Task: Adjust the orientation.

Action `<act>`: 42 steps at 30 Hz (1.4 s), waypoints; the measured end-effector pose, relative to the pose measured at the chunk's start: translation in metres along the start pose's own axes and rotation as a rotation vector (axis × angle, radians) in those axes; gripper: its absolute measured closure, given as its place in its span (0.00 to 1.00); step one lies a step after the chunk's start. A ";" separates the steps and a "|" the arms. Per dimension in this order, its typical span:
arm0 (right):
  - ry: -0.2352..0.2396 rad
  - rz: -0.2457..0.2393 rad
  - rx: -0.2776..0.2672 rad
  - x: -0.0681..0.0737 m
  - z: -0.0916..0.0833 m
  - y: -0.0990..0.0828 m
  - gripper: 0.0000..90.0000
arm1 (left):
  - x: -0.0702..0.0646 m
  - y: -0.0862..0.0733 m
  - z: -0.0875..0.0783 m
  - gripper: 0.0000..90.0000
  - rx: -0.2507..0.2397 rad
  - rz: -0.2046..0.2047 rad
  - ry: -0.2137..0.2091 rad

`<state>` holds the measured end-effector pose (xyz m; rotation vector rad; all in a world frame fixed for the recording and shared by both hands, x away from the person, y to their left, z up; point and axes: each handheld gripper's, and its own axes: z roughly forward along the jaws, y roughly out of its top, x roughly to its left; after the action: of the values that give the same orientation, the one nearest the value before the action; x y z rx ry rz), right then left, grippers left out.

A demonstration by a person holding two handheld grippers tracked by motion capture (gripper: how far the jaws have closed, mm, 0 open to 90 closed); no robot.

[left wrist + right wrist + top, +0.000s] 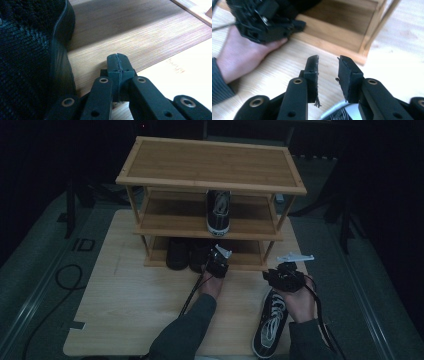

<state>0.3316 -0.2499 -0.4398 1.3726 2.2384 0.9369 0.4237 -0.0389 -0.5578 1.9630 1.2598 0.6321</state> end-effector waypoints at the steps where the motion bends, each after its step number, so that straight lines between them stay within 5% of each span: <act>1: -0.004 0.002 0.007 -0.001 0.001 -0.002 0.81 | 0.000 0.000 0.000 1.00 0.000 0.000 0.000; 10: -0.019 0.056 0.068 -0.013 0.012 -0.022 0.89 | 0.000 0.000 0.000 1.00 0.001 0.002 0.003; 30: -0.021 0.139 0.159 -0.028 0.020 -0.049 0.88 | -0.001 0.000 0.000 1.00 0.001 0.006 0.008; 42: 0.009 0.173 0.197 -0.030 0.019 -0.051 0.88 | -0.001 0.000 0.000 1.00 0.001 0.007 0.010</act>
<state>0.3239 -0.2854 -0.4898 1.6733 2.2982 0.7945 0.4231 -0.0398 -0.5577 1.9682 1.2594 0.6455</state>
